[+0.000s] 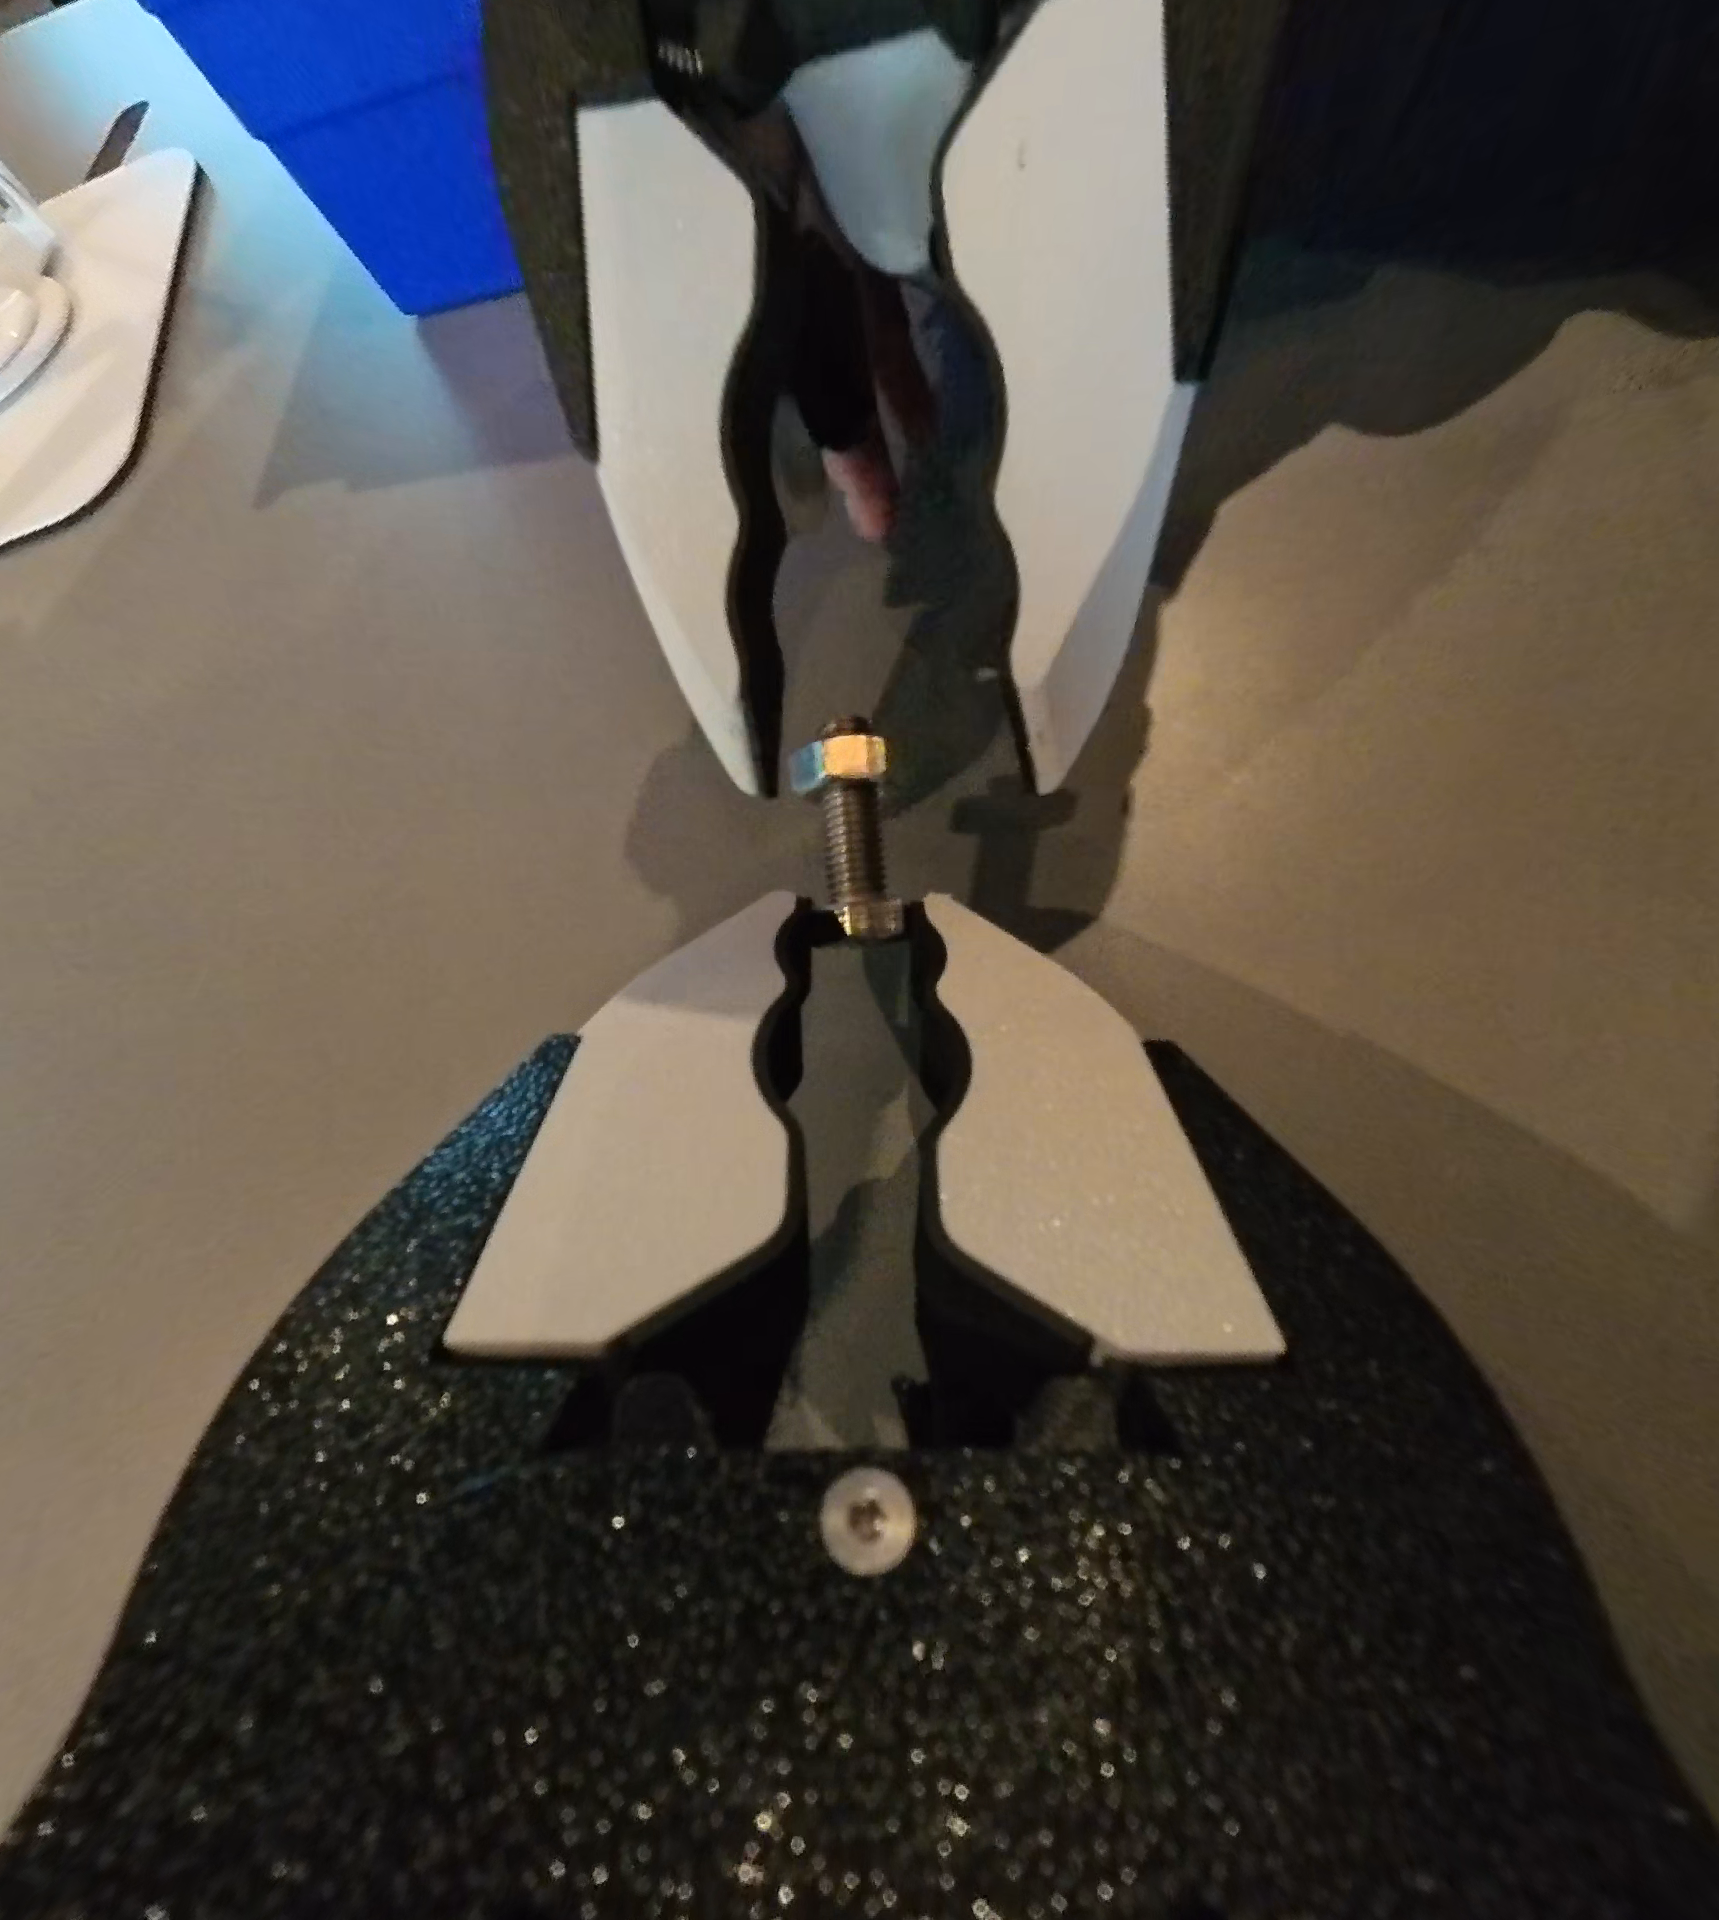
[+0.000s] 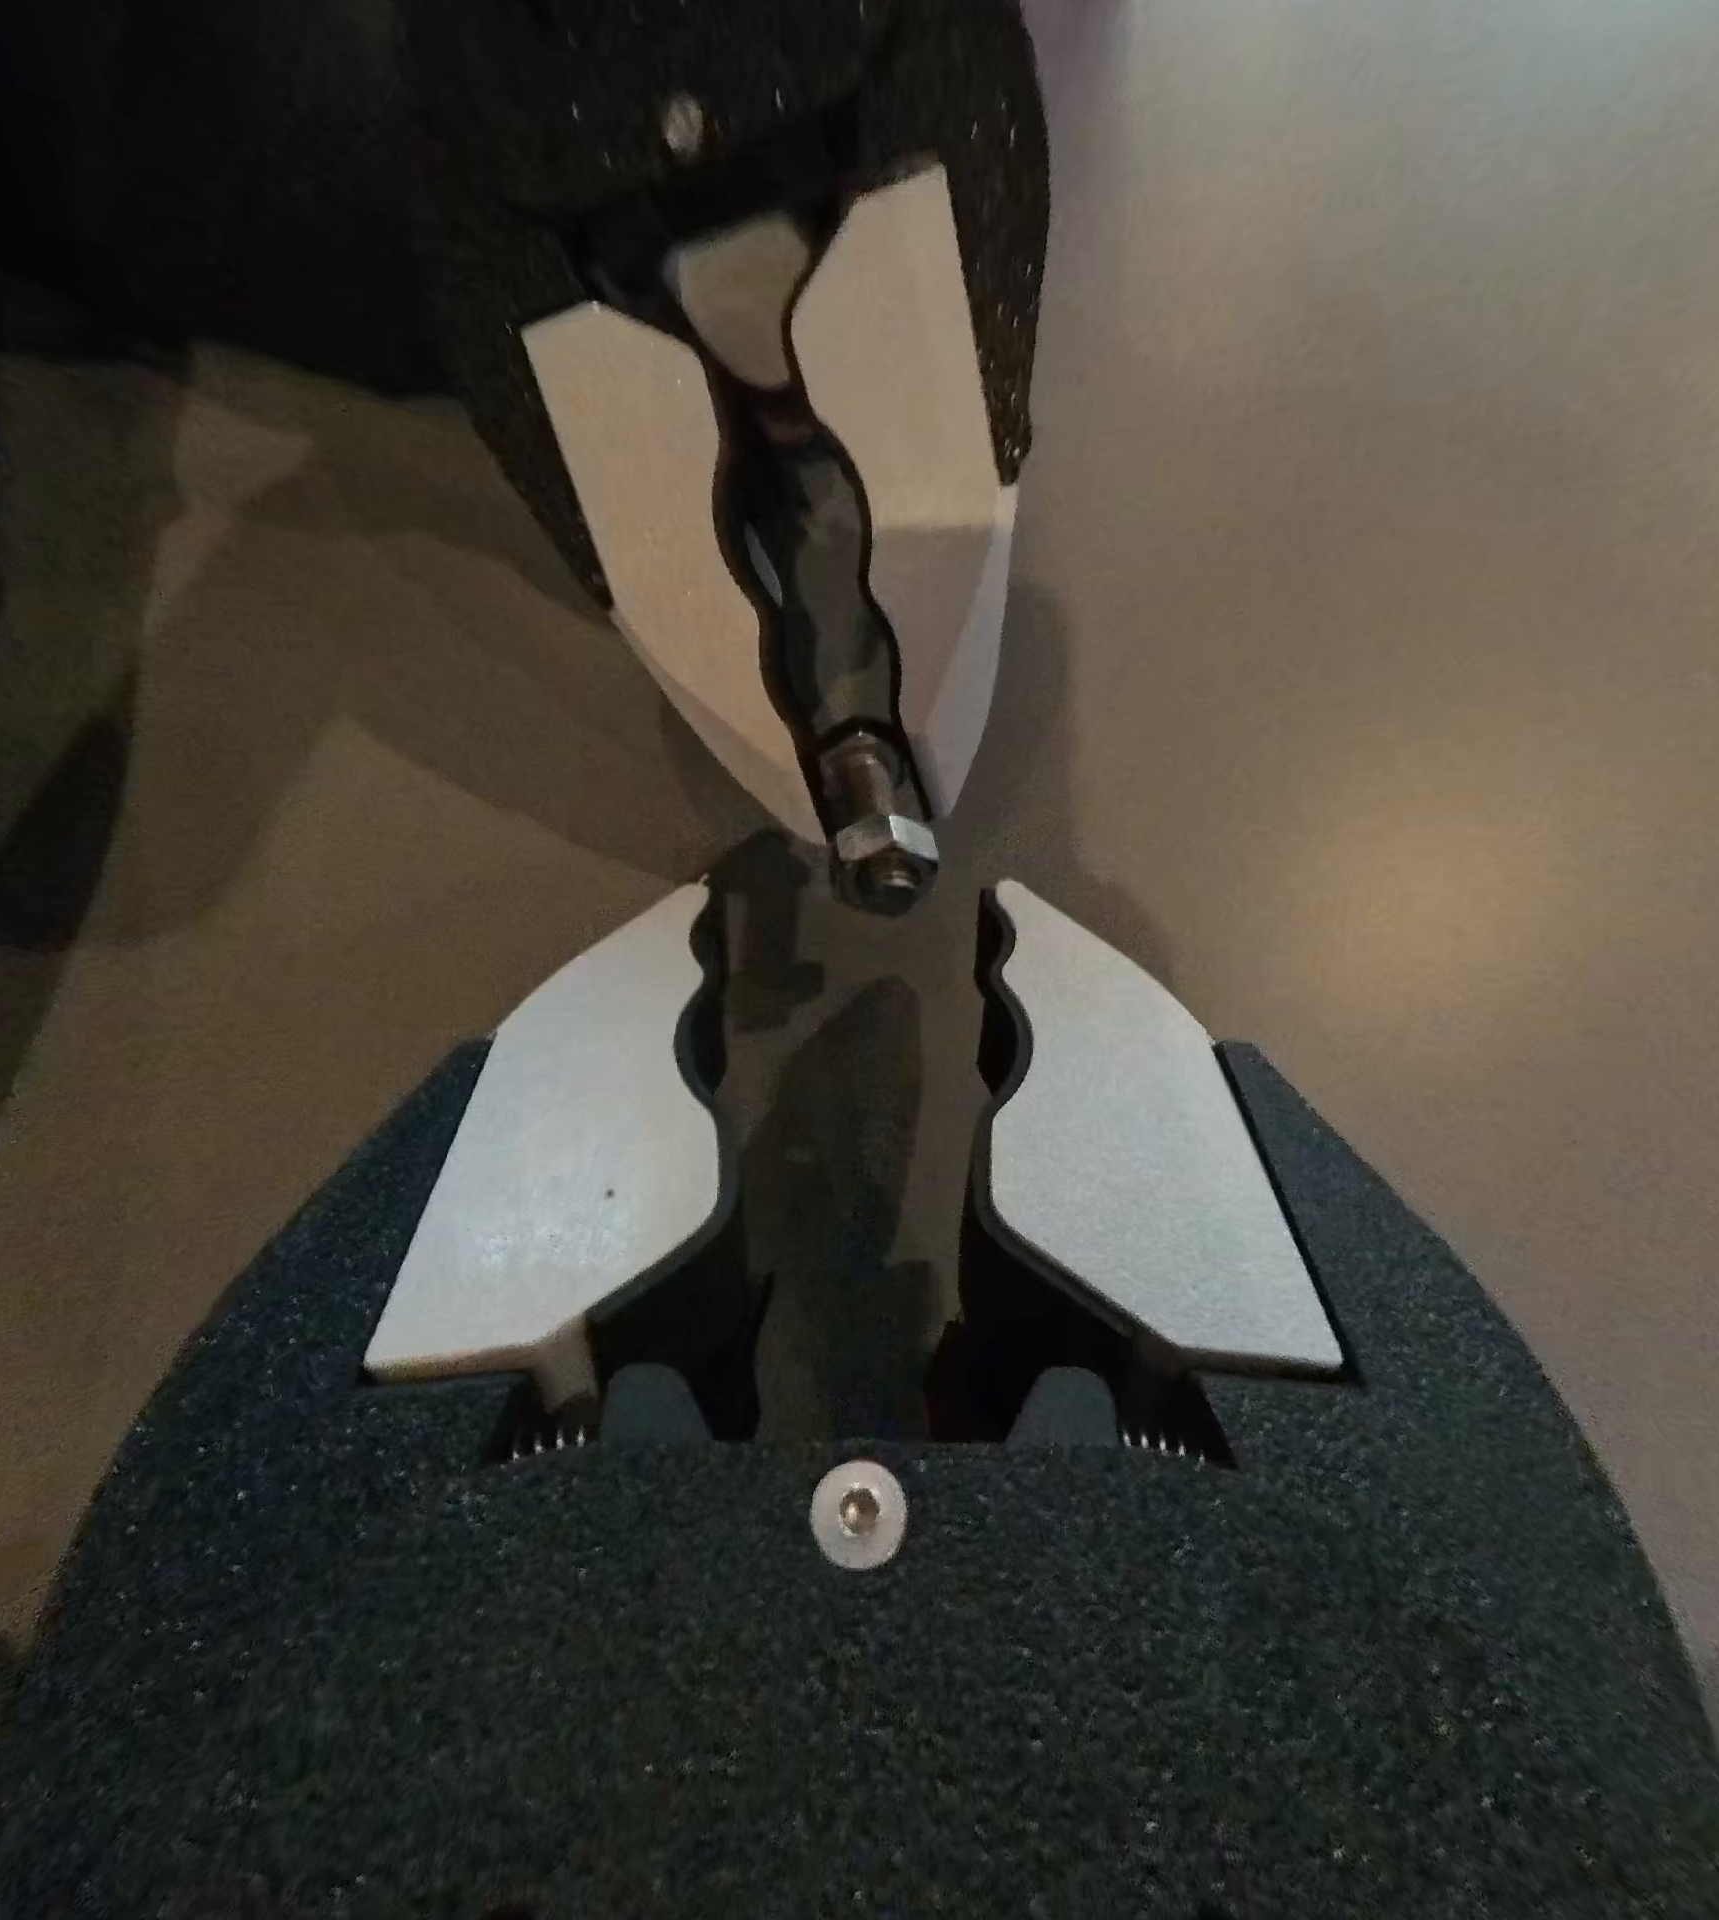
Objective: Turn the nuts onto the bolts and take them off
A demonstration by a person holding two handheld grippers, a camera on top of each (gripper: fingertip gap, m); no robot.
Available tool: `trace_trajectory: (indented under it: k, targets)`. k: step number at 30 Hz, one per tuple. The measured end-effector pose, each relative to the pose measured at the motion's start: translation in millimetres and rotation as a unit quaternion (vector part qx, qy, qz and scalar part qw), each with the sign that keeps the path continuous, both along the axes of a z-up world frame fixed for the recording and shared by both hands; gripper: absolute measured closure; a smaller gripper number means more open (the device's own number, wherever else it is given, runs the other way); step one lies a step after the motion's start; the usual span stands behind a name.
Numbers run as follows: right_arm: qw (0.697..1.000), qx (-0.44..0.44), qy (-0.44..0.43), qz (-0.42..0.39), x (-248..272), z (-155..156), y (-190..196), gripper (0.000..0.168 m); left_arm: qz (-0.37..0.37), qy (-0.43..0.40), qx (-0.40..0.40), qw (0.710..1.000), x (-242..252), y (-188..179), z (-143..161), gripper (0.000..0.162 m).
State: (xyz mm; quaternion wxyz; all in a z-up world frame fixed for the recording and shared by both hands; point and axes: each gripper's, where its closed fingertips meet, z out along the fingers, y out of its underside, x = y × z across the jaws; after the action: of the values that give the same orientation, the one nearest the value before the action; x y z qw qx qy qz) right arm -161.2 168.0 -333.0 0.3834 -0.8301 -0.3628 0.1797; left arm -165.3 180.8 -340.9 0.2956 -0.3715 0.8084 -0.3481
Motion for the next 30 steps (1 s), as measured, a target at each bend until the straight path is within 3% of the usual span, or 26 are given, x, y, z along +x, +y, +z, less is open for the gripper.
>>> trace_trajectory:
  k: [13, 17, 24, 30]
  targets:
    - [0.998, 0.043, 0.012, 0.053, -18.9, 8.2, -4.5, 0.109, -0.003, 0.004, 0.003, 1.0, -0.4, -0.5, -1.2, 0.145]
    - [0.993, 0.037, 0.046, 0.1, -32.4, 15.7, -17.0, 0.114, -0.002, 0.004, 0.005, 1.0, -0.2, -0.4, -1.6, 0.145]
    - [0.998, 0.06, 0.012, 0.026, -7.3, 12.3, 2.0, 0.109, -0.002, 0.003, 0.002, 1.0, -0.3, -0.4, -0.6, 0.145]
    - [0.999, 0.008, -0.014, 0.032, -7.2, -8.7, -2.7, 0.109, -0.002, 0.002, 0.0, 1.0, -0.2, -0.3, -0.2, 0.145]
